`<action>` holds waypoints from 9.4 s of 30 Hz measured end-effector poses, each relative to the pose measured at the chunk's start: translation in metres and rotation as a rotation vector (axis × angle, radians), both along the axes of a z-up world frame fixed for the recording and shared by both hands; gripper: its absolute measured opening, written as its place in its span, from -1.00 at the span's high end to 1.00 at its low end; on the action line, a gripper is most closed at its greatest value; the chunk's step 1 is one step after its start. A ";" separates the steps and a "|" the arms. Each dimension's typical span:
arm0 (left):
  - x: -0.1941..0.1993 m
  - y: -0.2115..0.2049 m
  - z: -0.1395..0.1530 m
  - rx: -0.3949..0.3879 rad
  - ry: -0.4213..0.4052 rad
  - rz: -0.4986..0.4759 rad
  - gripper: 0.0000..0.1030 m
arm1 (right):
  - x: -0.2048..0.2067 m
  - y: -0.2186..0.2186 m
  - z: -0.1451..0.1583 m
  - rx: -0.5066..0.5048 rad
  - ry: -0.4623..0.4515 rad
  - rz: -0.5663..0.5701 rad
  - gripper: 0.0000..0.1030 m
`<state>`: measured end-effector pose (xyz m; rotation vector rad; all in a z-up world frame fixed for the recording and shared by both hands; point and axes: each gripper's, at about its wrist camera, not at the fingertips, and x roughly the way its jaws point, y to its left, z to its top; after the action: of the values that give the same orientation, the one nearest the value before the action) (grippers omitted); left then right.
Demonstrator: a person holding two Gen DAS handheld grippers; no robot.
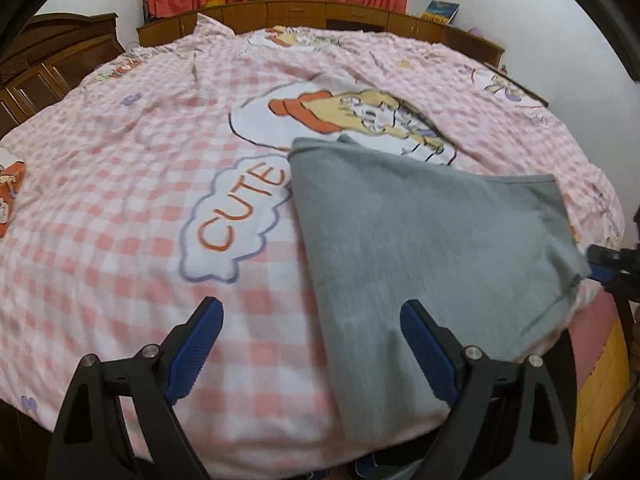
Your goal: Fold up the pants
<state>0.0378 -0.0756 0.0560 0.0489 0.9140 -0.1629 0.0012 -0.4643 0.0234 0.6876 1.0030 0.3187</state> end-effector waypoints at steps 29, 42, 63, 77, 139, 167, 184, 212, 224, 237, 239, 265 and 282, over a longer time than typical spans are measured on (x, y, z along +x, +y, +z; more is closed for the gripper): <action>0.053 0.005 0.020 -0.249 -0.061 -0.066 -0.07 | 0.057 0.040 0.018 -0.332 -0.035 0.014 0.89; 0.092 0.018 -0.018 -0.241 0.001 0.032 -0.10 | 0.063 0.022 -0.011 -0.198 -0.060 0.016 0.89; 0.037 0.023 -0.020 -0.252 0.045 0.026 -0.35 | 0.021 0.000 0.005 -0.232 -0.068 -0.095 -0.09; 0.027 0.023 -0.019 -0.212 0.074 0.037 -0.38 | 0.019 -0.004 -0.035 -0.120 -0.067 -0.090 0.10; -0.023 0.037 0.037 -0.201 -0.022 0.028 -0.56 | -0.015 0.220 0.036 -0.432 -0.224 0.251 0.15; 0.039 0.019 -0.023 -0.446 0.109 0.001 -0.01 | 0.048 0.173 -0.019 -0.117 -0.133 0.164 0.20; 0.069 0.108 0.052 -0.355 -0.049 -0.012 0.27 | 0.085 0.275 0.058 -0.175 -0.292 0.274 0.42; 0.152 0.120 0.025 -0.206 -0.089 0.071 0.59 | 0.158 0.328 0.043 -0.354 -0.324 0.248 0.41; 0.116 0.130 0.029 -0.243 -0.048 0.068 0.38 | 0.145 0.324 0.042 -0.326 -0.271 0.293 0.42; 0.071 0.131 0.012 -0.131 0.005 0.168 0.12 | 0.088 0.343 0.023 -0.388 -0.234 0.374 0.41; 0.064 0.133 0.017 -0.126 0.005 0.173 0.05 | 0.085 0.340 0.028 -0.378 -0.229 0.367 0.41; 0.033 0.120 -0.031 -0.022 0.221 0.194 -0.87 | 0.055 0.322 -0.024 -0.492 0.034 0.357 -0.32; 0.036 0.122 -0.033 -0.027 0.225 0.177 -0.89 | 0.049 0.319 -0.025 -0.458 0.001 0.352 -0.48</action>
<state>0.0740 0.0467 0.0232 -0.0769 1.1350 -0.0160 0.0505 -0.1450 -0.0014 0.0938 1.1483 0.3771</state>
